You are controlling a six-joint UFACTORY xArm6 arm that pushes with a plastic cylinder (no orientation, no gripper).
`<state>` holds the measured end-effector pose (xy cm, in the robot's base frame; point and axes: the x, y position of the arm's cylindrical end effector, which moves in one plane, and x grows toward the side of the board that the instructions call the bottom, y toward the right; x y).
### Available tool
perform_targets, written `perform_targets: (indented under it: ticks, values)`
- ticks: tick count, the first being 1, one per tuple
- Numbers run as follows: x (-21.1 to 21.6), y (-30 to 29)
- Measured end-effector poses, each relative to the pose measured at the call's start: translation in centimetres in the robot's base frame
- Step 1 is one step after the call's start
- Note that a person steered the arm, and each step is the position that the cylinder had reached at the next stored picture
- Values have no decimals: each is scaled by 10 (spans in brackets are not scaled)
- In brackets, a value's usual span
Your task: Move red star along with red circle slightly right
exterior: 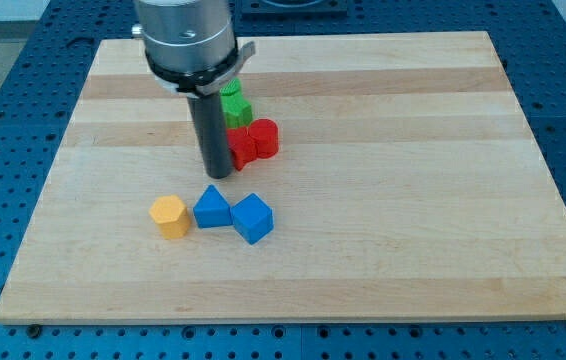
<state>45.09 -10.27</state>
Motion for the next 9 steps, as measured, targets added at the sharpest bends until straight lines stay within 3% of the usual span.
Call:
perform_targets:
  ticks: [2, 4, 6, 9]
  values:
    - [-14, -35]
    - [-38, 0]
    - [-38, 33]
    - [-13, 33]
